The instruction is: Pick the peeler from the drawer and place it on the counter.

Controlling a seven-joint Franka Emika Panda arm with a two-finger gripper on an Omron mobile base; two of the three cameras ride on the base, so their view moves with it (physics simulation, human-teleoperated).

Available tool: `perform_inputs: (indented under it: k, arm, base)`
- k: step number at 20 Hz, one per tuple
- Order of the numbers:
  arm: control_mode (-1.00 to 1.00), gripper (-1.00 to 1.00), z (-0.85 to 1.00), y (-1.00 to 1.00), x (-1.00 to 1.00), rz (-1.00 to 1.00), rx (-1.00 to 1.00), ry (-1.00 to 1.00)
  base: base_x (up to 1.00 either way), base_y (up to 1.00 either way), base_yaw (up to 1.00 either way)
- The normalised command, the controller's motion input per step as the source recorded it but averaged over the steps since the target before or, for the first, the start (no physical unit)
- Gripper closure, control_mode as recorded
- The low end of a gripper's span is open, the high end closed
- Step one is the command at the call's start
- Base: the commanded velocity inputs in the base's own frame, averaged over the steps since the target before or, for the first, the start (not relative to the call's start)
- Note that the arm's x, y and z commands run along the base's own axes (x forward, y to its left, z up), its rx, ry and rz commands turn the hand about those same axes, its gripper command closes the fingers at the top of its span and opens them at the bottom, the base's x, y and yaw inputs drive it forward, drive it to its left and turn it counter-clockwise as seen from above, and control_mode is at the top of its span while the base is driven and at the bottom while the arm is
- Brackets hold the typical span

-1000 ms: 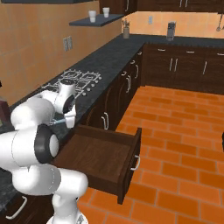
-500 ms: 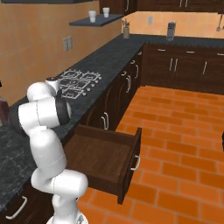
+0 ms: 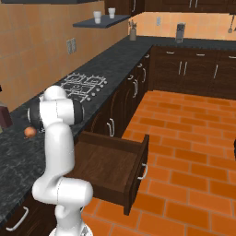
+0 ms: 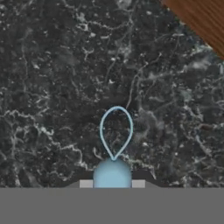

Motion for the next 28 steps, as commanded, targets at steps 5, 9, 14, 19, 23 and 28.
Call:
perform_inputs:
  k: [5,9,14,19,23,28]
  arm:
    - [-1.0,-1.0,-0.12,0.16,0.07,0.0,0.0,0.0]
    - [-1.0,-1.0,0.27,-0.09,0.06,0.0,0.01,-0.05]
    - [-1.0,-1.0,0.92,-0.51,-0.33,0.0,0.21,-0.12]
    - [-1.0,-1.0,0.99,-0.87,-1.0,0.1,0.0,-0.1]
    - [-1.0,-1.0,0.35,-0.99,-1.0,0.11,-0.02,-0.14]
    - [-1.0,-1.0,-0.11,-0.77,-1.0,0.03,0.03,-0.15]
  base:
    - [0.0,0.0,0.0]
    - [0.0,0.0,0.0]
    - [0.0,0.0,0.0]
    - [0.0,0.0,0.0]
    - [0.0,0.0,0.0]
    - [0.0,0.0,0.0]
